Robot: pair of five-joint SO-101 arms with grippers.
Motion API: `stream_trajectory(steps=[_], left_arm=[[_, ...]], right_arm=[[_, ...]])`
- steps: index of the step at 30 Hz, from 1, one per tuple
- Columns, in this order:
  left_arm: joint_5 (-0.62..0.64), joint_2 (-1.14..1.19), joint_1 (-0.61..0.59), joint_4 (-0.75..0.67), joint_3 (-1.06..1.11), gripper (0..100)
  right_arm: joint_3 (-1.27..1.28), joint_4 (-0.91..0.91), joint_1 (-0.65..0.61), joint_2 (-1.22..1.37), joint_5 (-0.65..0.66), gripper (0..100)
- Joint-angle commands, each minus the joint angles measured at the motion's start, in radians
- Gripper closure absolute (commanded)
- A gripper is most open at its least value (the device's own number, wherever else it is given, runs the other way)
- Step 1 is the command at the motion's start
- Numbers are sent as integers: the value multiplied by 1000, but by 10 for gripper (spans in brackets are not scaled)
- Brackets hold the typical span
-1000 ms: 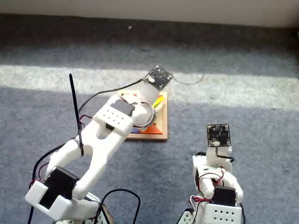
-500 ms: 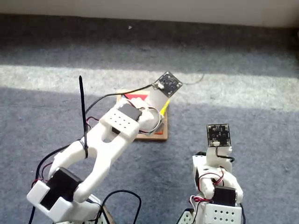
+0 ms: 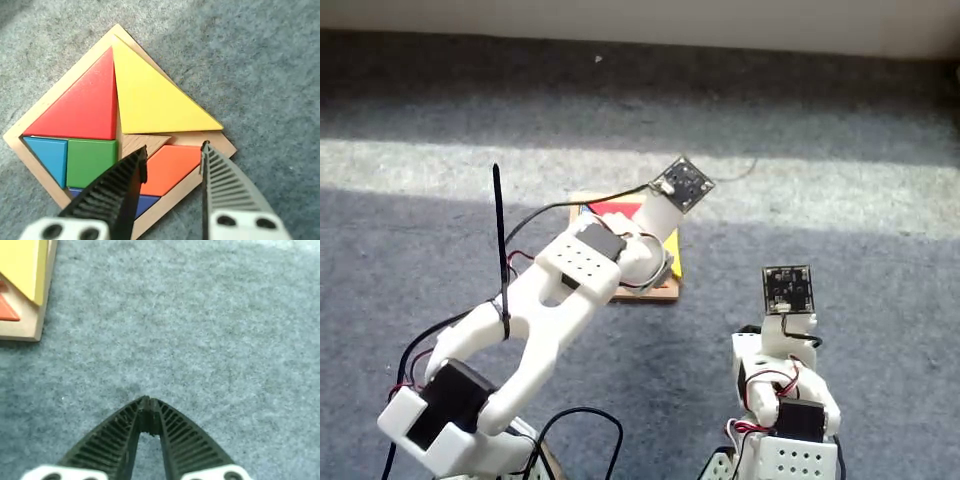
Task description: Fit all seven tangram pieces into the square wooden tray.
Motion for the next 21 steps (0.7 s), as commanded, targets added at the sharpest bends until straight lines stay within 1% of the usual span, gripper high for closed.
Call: stream_trajectory(steps=[1,3,5,8,11,15,21], left_arm=[[2,-16,12,2,-15,815],[43,-15,-5,-14,-15,815],[83,-8,-27,-66,-12,815],[117,-5,-64,-150,-8,815],[138,-4,-76,-215,-7,815],[137,24,-71,-233,-10,815],[133,206,-74,-241,-94,816]], right_arm=[[30,-5,12,-16,0,988],[30,-5,12,-16,0,988],[30,-5,12,-16,0,988],[30,-5,12,-16,0,988],[30,-5,12,-16,0,988],[30,-5,12,-16,0,988],[30,-5,12,-16,0,988]])
